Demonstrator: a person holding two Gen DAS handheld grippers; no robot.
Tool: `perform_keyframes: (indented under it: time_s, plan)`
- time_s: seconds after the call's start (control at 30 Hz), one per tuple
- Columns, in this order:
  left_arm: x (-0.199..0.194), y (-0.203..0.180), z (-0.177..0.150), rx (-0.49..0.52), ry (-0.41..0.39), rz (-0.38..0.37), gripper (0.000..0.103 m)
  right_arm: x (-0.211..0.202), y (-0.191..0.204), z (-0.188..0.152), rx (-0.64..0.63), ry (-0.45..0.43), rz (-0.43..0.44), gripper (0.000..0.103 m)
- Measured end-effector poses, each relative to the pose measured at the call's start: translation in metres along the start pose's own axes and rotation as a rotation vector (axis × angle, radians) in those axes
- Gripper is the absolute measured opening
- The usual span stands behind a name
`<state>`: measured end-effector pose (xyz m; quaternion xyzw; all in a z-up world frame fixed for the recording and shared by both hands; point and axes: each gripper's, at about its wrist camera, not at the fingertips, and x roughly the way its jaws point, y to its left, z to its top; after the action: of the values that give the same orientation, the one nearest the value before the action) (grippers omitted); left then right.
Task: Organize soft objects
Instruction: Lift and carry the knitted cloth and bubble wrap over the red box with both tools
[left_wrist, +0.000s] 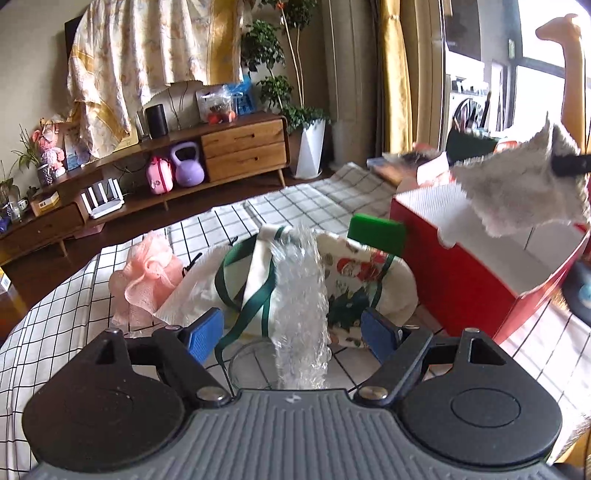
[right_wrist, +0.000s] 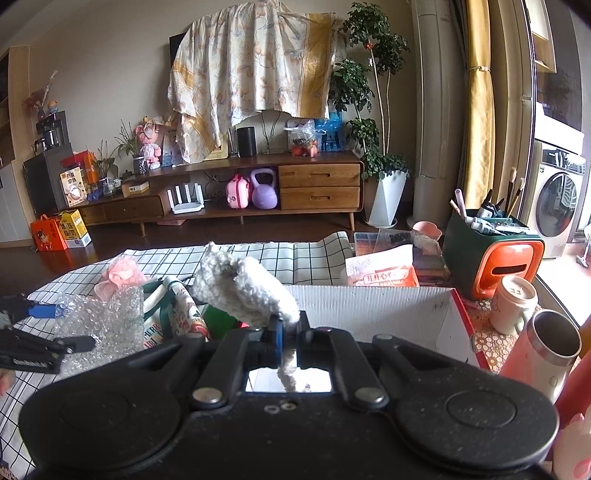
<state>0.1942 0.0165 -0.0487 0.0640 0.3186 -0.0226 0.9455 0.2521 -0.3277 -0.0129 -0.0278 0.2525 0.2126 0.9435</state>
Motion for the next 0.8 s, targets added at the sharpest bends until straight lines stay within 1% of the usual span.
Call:
perform_keyframes:
  time_s: [0.13,0.2,0.27,0.33,0.37,0.4,0.43,0.47,0.5,0.53,0.6,0.67,0.7,0.8]
  plan:
    - [0.014,-0.018,-0.005,0.1,0.004,0.053,0.082,0.002,-0.001,-0.001,0.004,0.007,-0.003,0.005]
    - [0.019,-0.023,-0.005,0.118,0.006,0.057,0.081,0.004,-0.002,-0.002,0.005,0.014,-0.004,0.005]
    - [0.023,-0.024,-0.005,0.115,0.008,0.057,0.072,0.006,-0.002,-0.004,0.004,0.023,-0.006,0.005]
    - [0.028,-0.024,-0.004,0.113,0.022,0.07,0.049,0.009,-0.002,-0.006,0.006,0.032,-0.007,0.005]
    - [0.03,-0.024,-0.003,0.109,0.027,0.072,0.043,0.011,-0.003,-0.006,0.007,0.037,-0.008,0.005]
    - [0.031,-0.023,-0.003,0.104,0.03,0.07,0.036,0.012,-0.003,-0.007,0.009,0.041,-0.009,0.005]
    - [0.031,-0.022,-0.003,0.098,0.031,0.069,0.033,0.013,-0.004,-0.009,0.01,0.044,-0.009,0.005]
    - [0.032,-0.021,-0.002,0.089,0.03,0.068,0.033,0.013,-0.004,-0.009,0.011,0.045,-0.01,0.005]
    - [0.031,-0.02,-0.002,0.082,0.025,0.066,0.029,0.013,-0.004,-0.01,0.012,0.047,-0.01,0.005]
    - [0.03,-0.019,-0.002,0.079,0.021,0.067,0.022,0.013,-0.004,-0.011,0.014,0.049,-0.01,0.005]
    - [0.03,-0.017,0.0,0.068,0.022,0.07,0.017,0.014,-0.006,-0.012,0.016,0.052,-0.01,0.005]
    - [0.028,-0.014,0.002,0.051,0.021,0.051,0.011,0.014,-0.007,-0.013,0.019,0.056,-0.012,0.005]
    - [0.027,-0.013,0.004,0.046,0.018,0.045,0.009,0.014,-0.008,-0.014,0.022,0.058,-0.013,0.005]
    - [0.021,-0.01,0.007,0.043,0.003,0.03,0.006,0.014,-0.01,-0.016,0.026,0.064,-0.018,0.005]
